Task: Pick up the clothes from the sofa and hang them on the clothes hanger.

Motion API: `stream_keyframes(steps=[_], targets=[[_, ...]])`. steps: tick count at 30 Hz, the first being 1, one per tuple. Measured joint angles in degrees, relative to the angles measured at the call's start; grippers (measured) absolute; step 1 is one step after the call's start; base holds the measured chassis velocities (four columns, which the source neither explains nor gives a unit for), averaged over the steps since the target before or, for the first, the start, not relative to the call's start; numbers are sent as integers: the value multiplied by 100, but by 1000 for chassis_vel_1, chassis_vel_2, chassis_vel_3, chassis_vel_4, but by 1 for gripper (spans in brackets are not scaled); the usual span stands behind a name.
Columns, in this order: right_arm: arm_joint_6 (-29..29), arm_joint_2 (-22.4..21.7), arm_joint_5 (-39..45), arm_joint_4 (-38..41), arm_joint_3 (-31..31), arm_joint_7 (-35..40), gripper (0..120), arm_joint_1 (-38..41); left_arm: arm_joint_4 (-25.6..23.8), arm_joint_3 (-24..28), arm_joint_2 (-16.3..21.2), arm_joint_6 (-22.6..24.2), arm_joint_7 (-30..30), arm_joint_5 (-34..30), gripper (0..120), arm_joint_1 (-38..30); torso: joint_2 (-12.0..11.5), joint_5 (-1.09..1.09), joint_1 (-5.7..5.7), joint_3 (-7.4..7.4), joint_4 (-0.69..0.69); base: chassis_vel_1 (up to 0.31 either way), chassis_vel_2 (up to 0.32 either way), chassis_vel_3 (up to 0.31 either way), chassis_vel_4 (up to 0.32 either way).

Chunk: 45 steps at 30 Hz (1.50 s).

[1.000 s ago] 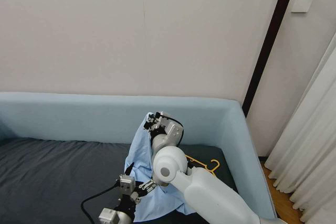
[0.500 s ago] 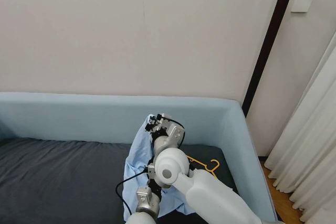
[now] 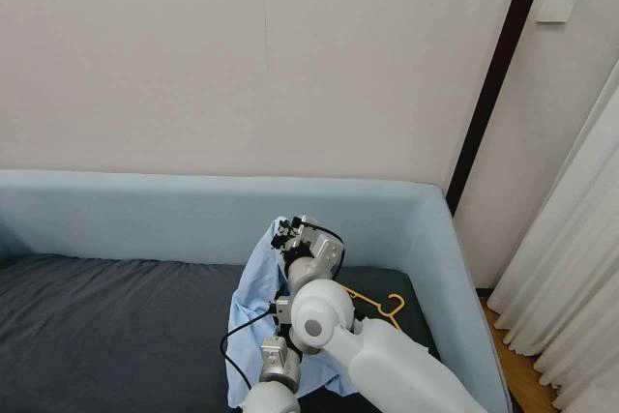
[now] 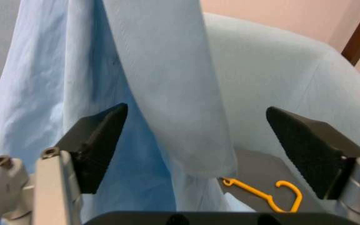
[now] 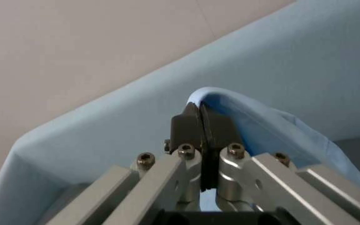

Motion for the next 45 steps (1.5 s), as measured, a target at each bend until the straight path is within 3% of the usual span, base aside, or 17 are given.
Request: stream_keyframes(steps=[6, 10, 15, 18, 24, 38, 45], targets=[[-9, -56, 45, 21, 32, 46, 0, 59, 112, 13, -75, 8, -22, -3, 67, 11, 0, -1, 0, 0, 1, 0, 0, 0, 0], [-15, -111, 86, 66, 57, 78, 0, 48, 135, -52, -109, 9, -28, 1, 47, 40, 0, 0, 0, 0, 1, 0, 0, 0, 0], [-22, -134, 103, 87, 59, 92, 0, 36, 165, -214, -136, 9, -11, -7, 33, -12, 0, 0, 0, 0, 1, 0, 0, 0, 0], [-24, -145, 105, 24, 77, 106, 0, 49, 59, -245, -60, 9, 0, -68, 18, -10, 0, -1, 0, 0, 0, 0, 0, 0, 0], [-25, -207, 115, -57, 176, 135, 0, 77, -236, -477, 276, -5, 154, -90, 0, 201, 0, -1, 0, 0, 1, 0, 0, 0, 0], [-176, -484, 215, 108, 119, -164, 0, -71, -1201, -1290, 1405, -12, 481, -270, 0, 862, 0, -1, 0, -1, 3, 0, 0, 0, 0], [-273, -718, -639, 59, -144, -1052, 26, -414, -1648, -1669, 1871, 86, 648, -789, 0, 1276, 1, -1, 0, -1, 2, 0, 0, 0, 0]])
